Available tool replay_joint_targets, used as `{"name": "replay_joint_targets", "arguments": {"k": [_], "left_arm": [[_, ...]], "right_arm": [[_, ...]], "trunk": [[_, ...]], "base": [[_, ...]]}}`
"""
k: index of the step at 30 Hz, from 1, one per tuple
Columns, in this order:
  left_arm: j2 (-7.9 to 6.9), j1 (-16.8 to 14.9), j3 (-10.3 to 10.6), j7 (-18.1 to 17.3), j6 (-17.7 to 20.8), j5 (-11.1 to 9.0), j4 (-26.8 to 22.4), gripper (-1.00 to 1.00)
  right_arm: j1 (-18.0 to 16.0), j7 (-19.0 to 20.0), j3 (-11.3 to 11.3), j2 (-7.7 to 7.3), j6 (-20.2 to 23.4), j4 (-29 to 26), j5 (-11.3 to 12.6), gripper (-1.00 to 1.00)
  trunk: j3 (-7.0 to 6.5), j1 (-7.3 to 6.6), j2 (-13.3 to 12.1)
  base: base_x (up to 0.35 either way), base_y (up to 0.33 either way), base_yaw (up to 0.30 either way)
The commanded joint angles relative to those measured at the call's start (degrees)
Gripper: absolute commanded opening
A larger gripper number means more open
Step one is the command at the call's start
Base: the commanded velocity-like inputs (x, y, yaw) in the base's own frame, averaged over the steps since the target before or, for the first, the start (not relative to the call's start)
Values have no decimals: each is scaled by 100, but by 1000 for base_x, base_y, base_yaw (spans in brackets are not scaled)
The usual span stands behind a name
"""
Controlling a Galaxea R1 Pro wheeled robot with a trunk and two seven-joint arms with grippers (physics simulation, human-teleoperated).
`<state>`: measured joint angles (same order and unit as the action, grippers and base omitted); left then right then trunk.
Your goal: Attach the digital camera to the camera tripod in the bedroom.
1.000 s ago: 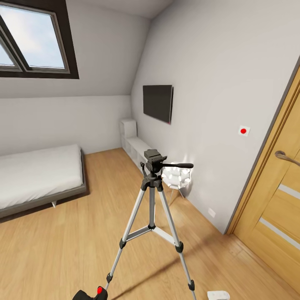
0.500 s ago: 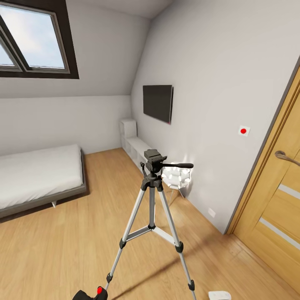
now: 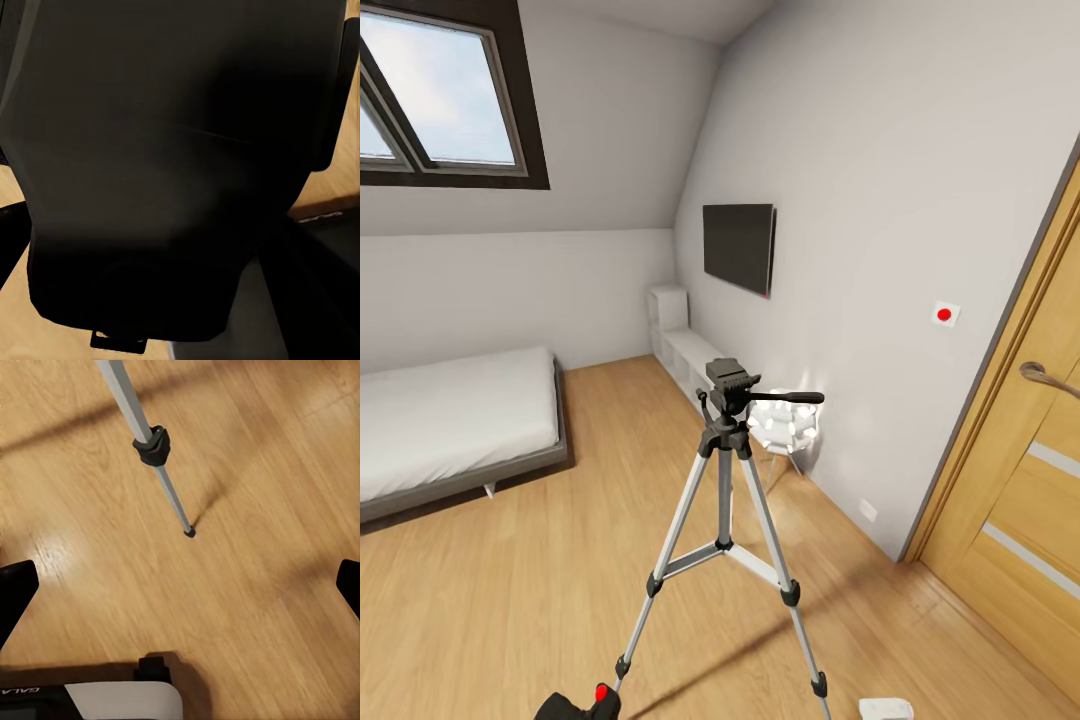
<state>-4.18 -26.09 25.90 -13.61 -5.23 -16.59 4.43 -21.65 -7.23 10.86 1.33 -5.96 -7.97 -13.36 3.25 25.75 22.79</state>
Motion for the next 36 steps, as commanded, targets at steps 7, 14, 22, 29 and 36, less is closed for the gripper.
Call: {"name": "replay_joint_targets", "arguments": {"k": [7,14,22,29,36], "left_arm": [[-44,-10,38,-35,-12,-55,-83,-100],[-309,-13,30,-89,49,-63,-700,-100],[-330,-19,-114,-35,57,-56,-723,-100],[-426,-18,-120,-15,51,-67,-689,-100],[-507,-16,-120,-10,49,-127,-676,-100]], "right_arm": [[-6,-5,32,-36,-26,-14,-64,100],[-6,300,52,-195,-185,-54,-57,100],[-6,1770,317,-764,-217,-814,350,100],[-6,2130,375,-960,275,-1623,530,100],[-6,2179,357,-977,1081,-2926,545,100]], "trunk": [[13,4,13],[13,4,13],[13,4,13],[13,4,13],[13,4,13]], "base": [[0,0,0],[0,0,0],[0,0,0],[0,0,0],[0,0,0]]}}
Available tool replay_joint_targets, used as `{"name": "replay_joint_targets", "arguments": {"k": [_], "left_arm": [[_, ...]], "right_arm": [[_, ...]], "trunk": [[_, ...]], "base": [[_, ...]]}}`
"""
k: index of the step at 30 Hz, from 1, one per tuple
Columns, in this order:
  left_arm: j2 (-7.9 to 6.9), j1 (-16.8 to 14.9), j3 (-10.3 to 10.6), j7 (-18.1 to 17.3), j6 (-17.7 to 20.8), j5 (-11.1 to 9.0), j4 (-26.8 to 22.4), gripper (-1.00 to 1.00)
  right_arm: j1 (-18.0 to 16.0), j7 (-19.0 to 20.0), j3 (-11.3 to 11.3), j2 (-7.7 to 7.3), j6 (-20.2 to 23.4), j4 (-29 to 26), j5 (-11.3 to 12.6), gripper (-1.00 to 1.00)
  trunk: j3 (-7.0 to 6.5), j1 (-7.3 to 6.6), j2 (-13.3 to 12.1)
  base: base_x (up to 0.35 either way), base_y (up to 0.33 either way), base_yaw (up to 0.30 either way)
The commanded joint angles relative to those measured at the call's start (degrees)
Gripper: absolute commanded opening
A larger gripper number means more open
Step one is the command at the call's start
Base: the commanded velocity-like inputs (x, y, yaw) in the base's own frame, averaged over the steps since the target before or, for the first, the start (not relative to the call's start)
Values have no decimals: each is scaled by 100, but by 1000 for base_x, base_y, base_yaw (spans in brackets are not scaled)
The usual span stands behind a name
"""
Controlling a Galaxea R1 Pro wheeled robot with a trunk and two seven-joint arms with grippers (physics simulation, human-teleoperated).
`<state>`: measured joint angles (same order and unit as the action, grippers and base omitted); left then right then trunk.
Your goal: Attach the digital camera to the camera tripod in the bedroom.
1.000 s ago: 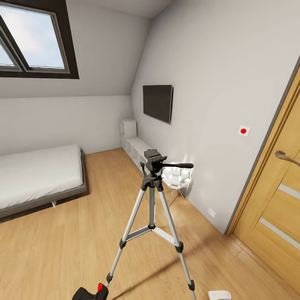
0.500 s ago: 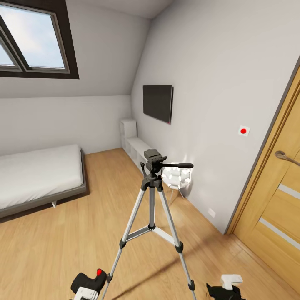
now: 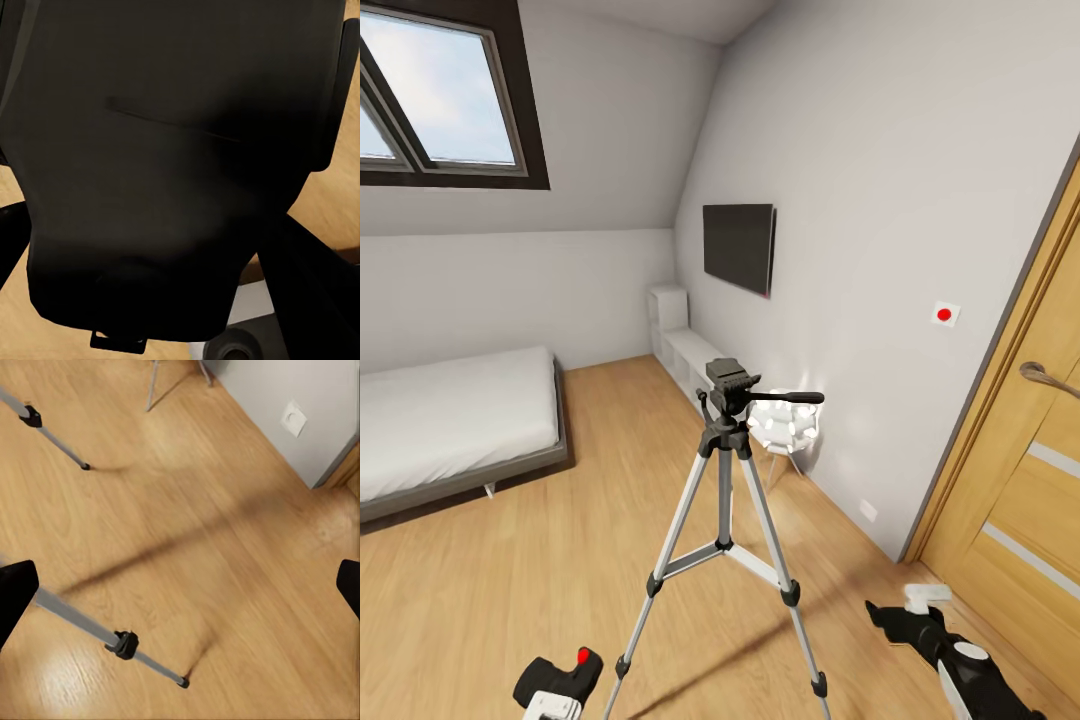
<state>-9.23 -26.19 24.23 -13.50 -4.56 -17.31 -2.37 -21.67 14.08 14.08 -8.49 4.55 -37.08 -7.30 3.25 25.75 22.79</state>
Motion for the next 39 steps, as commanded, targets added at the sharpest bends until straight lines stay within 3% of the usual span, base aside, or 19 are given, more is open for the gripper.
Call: {"name": "replay_joint_targets", "arguments": {"k": [1,5,11,23,35,39], "left_arm": [[-8,-6,47,-21,-18,-89,8,-100],[-15,-2,47,-21,-18,-189,43,-100],[-17,-3,40,-21,-19,-241,67,-100],[-9,-1,38,-21,-19,-247,63,-100],[12,-3,38,-21,-19,-247,63,-100],[16,-1,38,-21,-19,-247,63,-100]], "right_arm": [[-4,60,26,5,183,-229,-61,100],[-4,204,7,5,611,-817,-61,100],[-4,1170,-12,-6,1184,-1842,-80,100],[-4,2165,-116,-3,1340,-3015,-107,100],[-4,2404,-1029,15,1866,-3495,-103,100],[-4,2528,-1165,31,1902,-3572,-99,100]], "trunk": [[13,4,13],[13,4,13],[13,4,13],[13,4,13],[13,4,13],[13,4,13]], "base": [[0,0,0],[0,0,0],[0,0,0],[0,0,0],[0,0,0],[0,0,0]]}}
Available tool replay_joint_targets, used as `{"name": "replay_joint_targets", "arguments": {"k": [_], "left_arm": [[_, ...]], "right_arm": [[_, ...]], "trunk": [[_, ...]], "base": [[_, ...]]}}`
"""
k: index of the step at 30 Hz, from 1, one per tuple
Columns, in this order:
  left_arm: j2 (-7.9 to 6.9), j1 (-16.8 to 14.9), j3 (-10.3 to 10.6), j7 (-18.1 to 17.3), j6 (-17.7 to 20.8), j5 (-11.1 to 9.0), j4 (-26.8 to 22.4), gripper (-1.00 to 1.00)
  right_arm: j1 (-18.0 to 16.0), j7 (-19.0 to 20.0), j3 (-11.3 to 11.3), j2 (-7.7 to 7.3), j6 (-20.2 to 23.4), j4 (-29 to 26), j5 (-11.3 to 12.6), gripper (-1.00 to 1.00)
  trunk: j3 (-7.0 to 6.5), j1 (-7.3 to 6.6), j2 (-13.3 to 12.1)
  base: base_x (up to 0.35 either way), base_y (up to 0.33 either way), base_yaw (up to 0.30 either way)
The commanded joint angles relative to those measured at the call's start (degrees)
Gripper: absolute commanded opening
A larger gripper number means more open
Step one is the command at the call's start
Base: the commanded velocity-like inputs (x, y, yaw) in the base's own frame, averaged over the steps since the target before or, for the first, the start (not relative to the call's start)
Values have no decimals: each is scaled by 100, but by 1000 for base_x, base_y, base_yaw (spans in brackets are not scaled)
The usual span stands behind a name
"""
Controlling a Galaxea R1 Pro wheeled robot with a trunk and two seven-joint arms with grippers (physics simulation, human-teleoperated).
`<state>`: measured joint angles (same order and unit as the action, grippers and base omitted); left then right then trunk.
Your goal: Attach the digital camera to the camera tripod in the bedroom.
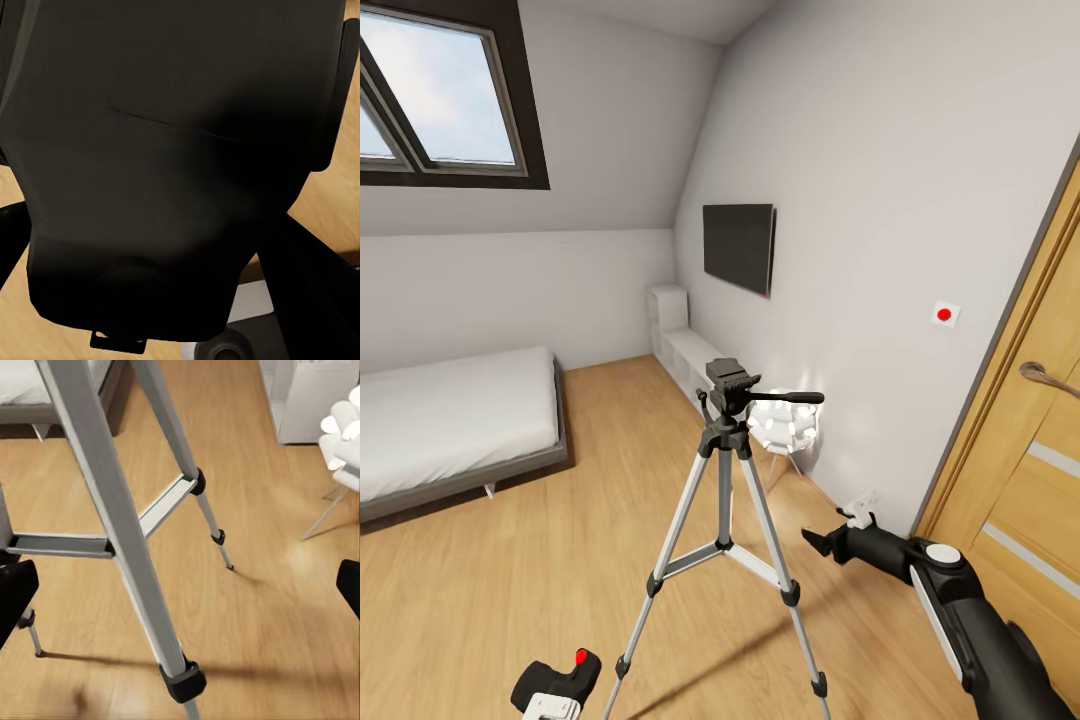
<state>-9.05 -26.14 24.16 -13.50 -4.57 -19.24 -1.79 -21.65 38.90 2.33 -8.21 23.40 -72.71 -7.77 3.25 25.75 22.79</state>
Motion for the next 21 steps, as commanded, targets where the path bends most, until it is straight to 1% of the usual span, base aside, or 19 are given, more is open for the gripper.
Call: {"name": "replay_joint_targets", "arguments": {"k": [1,4,9,18,20,21], "left_arm": [[-1,-8,45,-21,-19,-53,4,-100],[10,-7,45,-21,-20,-53,4,-100],[10,-7,45,-21,-20,-53,4,-100],[11,-5,45,-21,-18,-53,5,-100],[12,-5,45,-21,-18,-53,6,-100],[11,-7,45,-21,-18,-53,7,-100]], "right_arm": [[-6,104,-14,4,23,-64,-51,100],[-6,270,-43,9,60,-240,-50,100],[-11,479,-58,19,303,-507,-49,100],[-19,579,-83,55,447,-651,-26,100],[-20,580,-122,67,450,-650,-25,100],[-21,578,-210,82,455,-649,-26,100]], "trunk": [[13,4,13],[13,4,13],[13,4,13],[13,4,13],[13,4,13],[13,4,13]], "base": [[0,0,0],[0,0,0],[0,0,0],[0,0,0],[0,0,0],[0,0,0]]}}
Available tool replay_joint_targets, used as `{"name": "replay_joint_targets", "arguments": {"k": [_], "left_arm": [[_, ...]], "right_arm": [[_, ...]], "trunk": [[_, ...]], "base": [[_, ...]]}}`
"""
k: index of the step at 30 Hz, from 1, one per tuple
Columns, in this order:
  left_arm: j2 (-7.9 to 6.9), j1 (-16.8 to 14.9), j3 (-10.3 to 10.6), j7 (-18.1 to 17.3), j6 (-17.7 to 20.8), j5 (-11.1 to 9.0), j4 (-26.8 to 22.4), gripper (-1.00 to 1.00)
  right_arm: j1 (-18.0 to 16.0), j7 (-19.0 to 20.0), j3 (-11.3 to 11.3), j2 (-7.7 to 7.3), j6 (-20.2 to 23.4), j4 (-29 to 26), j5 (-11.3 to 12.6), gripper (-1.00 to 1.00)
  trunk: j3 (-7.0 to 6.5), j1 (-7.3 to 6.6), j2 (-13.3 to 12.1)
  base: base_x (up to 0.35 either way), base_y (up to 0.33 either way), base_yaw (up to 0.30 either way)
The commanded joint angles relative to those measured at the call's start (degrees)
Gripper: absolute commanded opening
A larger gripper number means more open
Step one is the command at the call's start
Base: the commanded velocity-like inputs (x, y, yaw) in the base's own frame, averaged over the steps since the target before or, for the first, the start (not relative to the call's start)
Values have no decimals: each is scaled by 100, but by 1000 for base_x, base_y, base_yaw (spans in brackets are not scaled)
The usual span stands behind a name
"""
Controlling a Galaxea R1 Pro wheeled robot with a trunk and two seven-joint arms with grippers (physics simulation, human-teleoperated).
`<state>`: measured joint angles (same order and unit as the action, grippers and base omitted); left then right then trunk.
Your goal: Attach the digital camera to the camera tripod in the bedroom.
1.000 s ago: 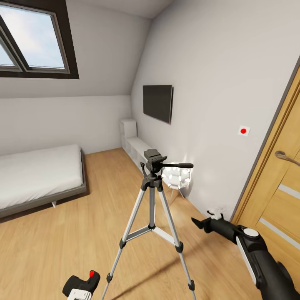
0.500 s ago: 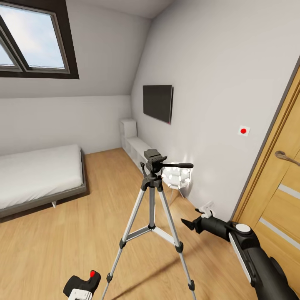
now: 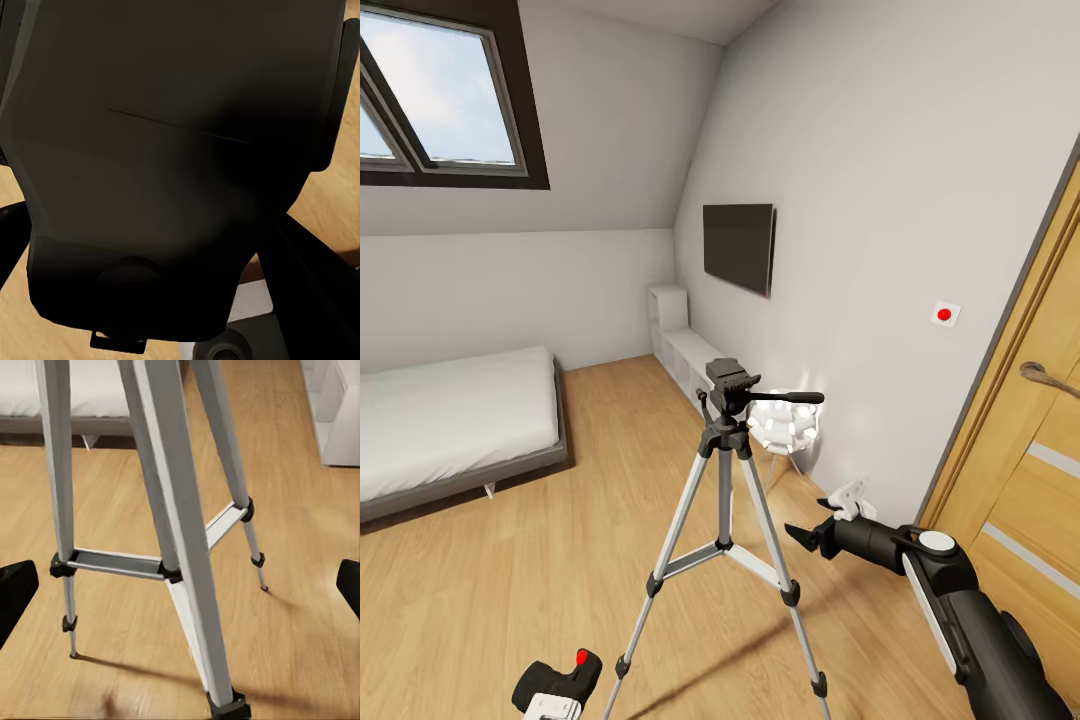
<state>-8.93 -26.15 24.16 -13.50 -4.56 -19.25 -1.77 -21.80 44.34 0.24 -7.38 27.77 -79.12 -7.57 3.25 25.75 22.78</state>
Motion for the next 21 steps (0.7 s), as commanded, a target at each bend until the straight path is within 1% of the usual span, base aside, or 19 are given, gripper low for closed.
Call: {"name": "replay_joint_targets", "arguments": {"k": [1,2,3,4,11,16,21], "left_arm": [[0,-6,45,-21,-18,-53,6,-100],[-1,-7,45,-21,-18,-53,4,-100],[0,-6,45,-21,-18,-53,4,-100],[4,-5,45,-21,-18,-53,4,-100],[1,-6,49,-21,-25,-53,9,-100],[2,-5,49,-21,-26,-53,10,-100],[12,-5,53,-21,-27,-53,9,-100]], "right_arm": [[-8,34,-58,9,20,-8,-47,100],[-11,33,-186,18,22,-7,-49,100],[-12,32,-247,22,23,-7,-49,100],[-17,31,-438,38,86,-13,-45,100],[-77,32,-499,43,291,-12,-37,100],[-188,31,-506,47,470,1,-29,100],[-264,31,-507,98,513,8,10,100]], "trunk": [[13,4,13],[13,4,13],[13,4,13],[13,4,13],[13,4,13],[13,4,13],[13,4,13]], "base": [[0,0,0],[0,0,0],[0,0,0],[0,0,0],[0,0,0],[0,0,0],[0,0,0]]}}
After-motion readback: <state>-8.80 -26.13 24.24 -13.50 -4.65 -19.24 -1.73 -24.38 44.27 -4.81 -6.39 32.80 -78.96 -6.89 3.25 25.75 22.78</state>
